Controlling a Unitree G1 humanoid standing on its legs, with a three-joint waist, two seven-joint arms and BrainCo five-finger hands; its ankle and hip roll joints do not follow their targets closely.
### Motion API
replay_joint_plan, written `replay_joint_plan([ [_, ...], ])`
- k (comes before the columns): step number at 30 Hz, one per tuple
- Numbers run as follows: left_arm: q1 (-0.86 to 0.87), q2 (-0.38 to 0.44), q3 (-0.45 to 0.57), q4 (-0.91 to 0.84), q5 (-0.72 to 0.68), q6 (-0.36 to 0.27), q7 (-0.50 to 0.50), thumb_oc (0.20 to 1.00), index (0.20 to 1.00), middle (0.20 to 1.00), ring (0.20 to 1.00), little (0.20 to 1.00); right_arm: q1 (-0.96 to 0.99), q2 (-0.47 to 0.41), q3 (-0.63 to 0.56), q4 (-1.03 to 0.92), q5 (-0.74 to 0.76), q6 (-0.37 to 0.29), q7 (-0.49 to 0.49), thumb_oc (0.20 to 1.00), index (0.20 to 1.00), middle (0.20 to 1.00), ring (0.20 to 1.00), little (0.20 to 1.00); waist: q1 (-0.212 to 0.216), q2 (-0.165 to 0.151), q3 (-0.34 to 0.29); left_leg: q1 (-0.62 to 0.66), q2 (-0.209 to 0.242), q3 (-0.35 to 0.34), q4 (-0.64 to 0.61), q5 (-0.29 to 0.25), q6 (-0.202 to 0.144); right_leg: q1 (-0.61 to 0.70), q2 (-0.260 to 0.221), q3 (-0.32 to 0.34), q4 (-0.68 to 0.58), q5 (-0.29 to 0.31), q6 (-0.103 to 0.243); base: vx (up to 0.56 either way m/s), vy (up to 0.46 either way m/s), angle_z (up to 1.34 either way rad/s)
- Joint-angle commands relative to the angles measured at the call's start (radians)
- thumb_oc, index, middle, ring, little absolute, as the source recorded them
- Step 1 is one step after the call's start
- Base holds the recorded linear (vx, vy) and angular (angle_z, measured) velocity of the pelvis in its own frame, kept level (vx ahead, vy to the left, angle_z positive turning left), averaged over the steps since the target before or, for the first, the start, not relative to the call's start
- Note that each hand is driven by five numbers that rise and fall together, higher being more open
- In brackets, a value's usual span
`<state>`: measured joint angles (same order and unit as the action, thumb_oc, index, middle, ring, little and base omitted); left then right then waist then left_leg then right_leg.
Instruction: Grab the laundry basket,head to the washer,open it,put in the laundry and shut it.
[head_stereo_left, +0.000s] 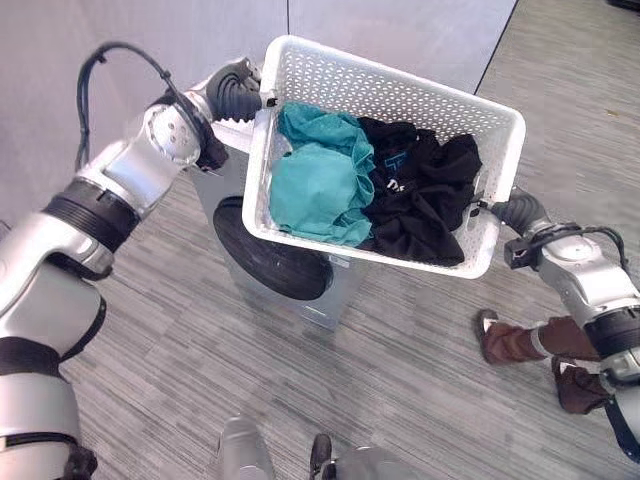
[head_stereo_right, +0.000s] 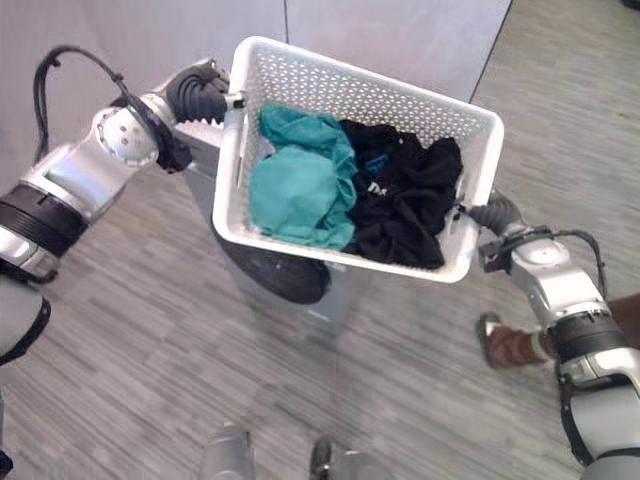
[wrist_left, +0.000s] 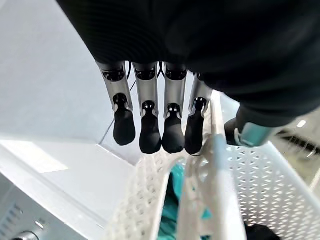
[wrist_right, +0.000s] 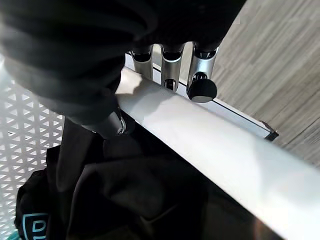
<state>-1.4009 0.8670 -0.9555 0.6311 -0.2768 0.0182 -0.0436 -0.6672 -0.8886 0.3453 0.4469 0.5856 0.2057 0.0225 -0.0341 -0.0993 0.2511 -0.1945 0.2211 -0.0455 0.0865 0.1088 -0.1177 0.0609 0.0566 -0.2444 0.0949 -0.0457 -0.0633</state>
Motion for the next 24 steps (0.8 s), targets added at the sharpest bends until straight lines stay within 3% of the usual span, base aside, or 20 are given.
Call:
replay_joint_plan([
  [1, -0.137, 0.009, 0.019, 0.108, -0.018, -0.044, 0.060, 0.200, 0.200, 0.200, 0.200, 0.200, 0.003, -0.083, -0.090, -0.051, -0.007, -0.094, -0.027, 0.200, 0.200, 0.200, 0.200, 0.200, 0.047, 0.064, -0.063, 0.029, 0.014, 0.019, -0.028, 0.056, 0.037, 0.088, -0.108, 0.098, -0.025, -0.094, 0.098, 0.28, 0.124, -0.11],
  [4, -0.129, 0.026, 0.018, 0.122, -0.030, -0.052, 0.064, 0.200, 0.200, 0.200, 0.200, 0.200, -0.030, -0.073, -0.064, -0.020, -0.017, -0.096, -0.030, 0.200, 0.200, 0.200, 0.200, 0.200, 0.064, 0.079, -0.062, 0.008, -0.012, -0.022, -0.035, 0.050, 0.027, 0.110, -0.122, 0.114, -0.020, -0.115, 0.108, 0.23, 0.142, -0.23],
  [5, -0.142, 0.033, -0.001, 0.133, -0.036, -0.058, 0.066, 0.200, 0.200, 0.200, 0.200, 0.200, -0.063, -0.062, -0.032, -0.003, -0.016, -0.090, -0.022, 0.200, 0.200, 0.200, 0.200, 0.200, 0.069, 0.104, -0.085, 0.043, -0.018, -0.051, -0.069, 0.048, 0.025, 0.115, -0.120, 0.134, -0.020, -0.131, 0.121, 0.23, 0.163, -0.09],
  [8, -0.132, 0.035, 0.000, 0.128, -0.038, -0.066, 0.071, 0.200, 0.200, 0.200, 0.200, 0.200, -0.080, -0.044, -0.018, 0.003, -0.014, -0.095, -0.017, 0.200, 0.200, 0.200, 0.200, 0.200, 0.073, 0.124, -0.107, 0.066, -0.024, -0.047, -0.058, 0.046, 0.019, 0.122, -0.135, 0.146, -0.007, -0.141, 0.126, 0.24, 0.185, -0.37],
  [10, -0.123, 0.042, -0.006, 0.140, -0.034, -0.071, 0.071, 0.200, 0.200, 0.200, 0.200, 0.200, -0.086, -0.007, -0.003, 0.021, -0.033, -0.094, -0.008, 0.200, 0.200, 0.200, 0.200, 0.200, 0.090, 0.128, -0.136, 0.096, -0.065, -0.031, -0.010, 0.007, 0.033, 0.136, -0.182, 0.157, 0.028, -0.149, 0.149, 0.40, 0.305, -0.27],
  [17, -0.119, 0.038, 0.002, 0.158, -0.029, -0.069, 0.081, 0.200, 0.200, 0.200, 0.200, 0.200, -0.117, 0.051, 0.029, 0.064, -0.051, -0.088, -0.006, 0.200, 0.200, 0.200, 0.200, 0.200, 0.113, 0.118, -0.161, 0.154, -0.107, 0.019, -0.021, -0.043, 0.068, 0.121, -0.237, 0.165, 0.084, -0.121, 0.191, 0.20, 0.151, -0.25],
  [24, -0.171, 0.010, -0.028, 0.167, 0.023, -0.066, 0.096, 0.200, 0.200, 0.200, 0.200, 0.200, -0.160, 0.066, 0.043, 0.109, -0.092, -0.082, -0.014, 0.200, 0.200, 0.200, 0.200, 0.200, 0.116, 0.106, -0.193, 0.189, -0.155, 0.030, -0.040, -0.079, 0.097, 0.128, -0.279, 0.148, 0.094, -0.043, 0.228, 0.15, 0.080, 0.01],
])
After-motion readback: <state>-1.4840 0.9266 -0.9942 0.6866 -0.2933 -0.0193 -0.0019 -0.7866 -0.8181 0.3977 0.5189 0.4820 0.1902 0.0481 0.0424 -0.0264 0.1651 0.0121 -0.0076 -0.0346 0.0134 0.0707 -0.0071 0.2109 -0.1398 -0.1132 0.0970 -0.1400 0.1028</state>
